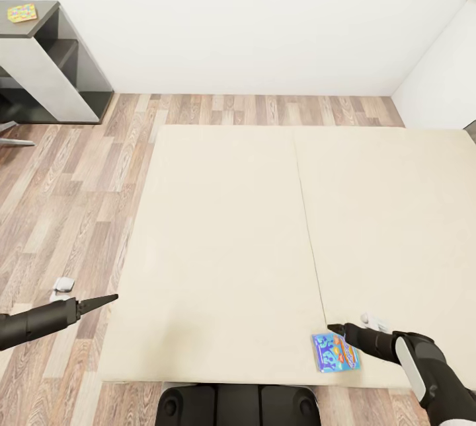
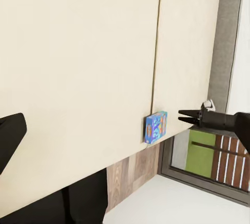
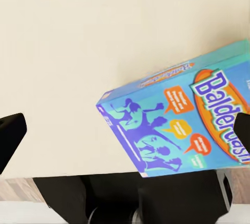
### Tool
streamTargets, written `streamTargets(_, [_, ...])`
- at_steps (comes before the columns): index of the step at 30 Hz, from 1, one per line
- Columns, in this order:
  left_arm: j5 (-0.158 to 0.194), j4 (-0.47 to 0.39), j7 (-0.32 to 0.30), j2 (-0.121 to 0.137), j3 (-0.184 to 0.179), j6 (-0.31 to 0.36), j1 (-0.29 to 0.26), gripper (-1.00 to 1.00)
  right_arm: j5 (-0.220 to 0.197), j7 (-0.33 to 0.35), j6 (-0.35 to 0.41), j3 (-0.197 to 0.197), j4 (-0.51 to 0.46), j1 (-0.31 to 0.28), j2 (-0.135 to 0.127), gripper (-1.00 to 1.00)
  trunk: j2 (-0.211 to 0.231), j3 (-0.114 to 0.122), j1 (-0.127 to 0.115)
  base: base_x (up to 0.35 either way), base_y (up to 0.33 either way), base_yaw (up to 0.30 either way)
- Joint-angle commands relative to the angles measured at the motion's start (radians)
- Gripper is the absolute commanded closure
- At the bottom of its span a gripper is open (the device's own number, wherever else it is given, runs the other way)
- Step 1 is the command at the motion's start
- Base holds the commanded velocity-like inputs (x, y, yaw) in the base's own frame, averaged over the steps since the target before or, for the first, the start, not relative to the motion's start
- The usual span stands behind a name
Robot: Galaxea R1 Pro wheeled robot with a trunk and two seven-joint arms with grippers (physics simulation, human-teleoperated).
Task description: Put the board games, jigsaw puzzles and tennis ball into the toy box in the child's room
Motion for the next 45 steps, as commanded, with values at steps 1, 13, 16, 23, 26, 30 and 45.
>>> streamTargets(1, [0.001,0.000,-0.004,-0.001,0.000,0.010,0.000,-1.00,-0.008,0.005,0.010,-0.002,-0.002,0.003,-0.001,-1.00,-0.002,-0.001,0.001,0.000,0.000,0.000])
streamTargets(13, [0.001,0.000,-0.008,-0.003,0.000,0.010,0.000,-1.00,-0.026,0.018,0.021,-0.003,-0.008,0.016,-0.009,-1.00,-0.002,-0.001,0.001,0.000,0.000,0.000])
streamTargets(16, [0.001,0.000,-0.008,-0.003,0.000,0.010,0.000,-1.00,-0.026,0.018,0.022,-0.003,-0.008,0.017,-0.010,-1.00,-0.002,-0.001,0.001,0.000,0.000,0.000])
streamTargets(23, [0.001,0.000,-0.009,-0.003,0.000,0.010,-0.001,-1.00,-0.027,0.016,0.022,-0.003,-0.008,0.017,-0.011,-1.00,-0.002,-0.001,0.001,0.000,0.000,0.000])
streamTargets(26, [0.001,0.000,-0.009,-0.003,0.000,0.010,-0.001,-1.00,-0.027,0.014,0.021,-0.004,-0.008,0.016,-0.013,-1.00,-0.002,-0.001,0.001,0.000,0.000,0.000])
streamTargets(30, [0.001,0.000,-0.009,-0.003,0.000,0.010,-0.001,-1.00,-0.027,0.011,0.021,-0.004,-0.008,0.016,-0.018,-1.00,-0.002,-0.001,0.001,0.000,0.000,0.000])
streamTargets(45, [0.001,0.000,-0.009,-0.003,0.000,0.010,0.000,-1.00,-0.027,0.006,0.020,-0.004,-0.008,0.016,-0.026,-1.00,-0.002,-0.001,0.001,0.000,0.000,0.000])
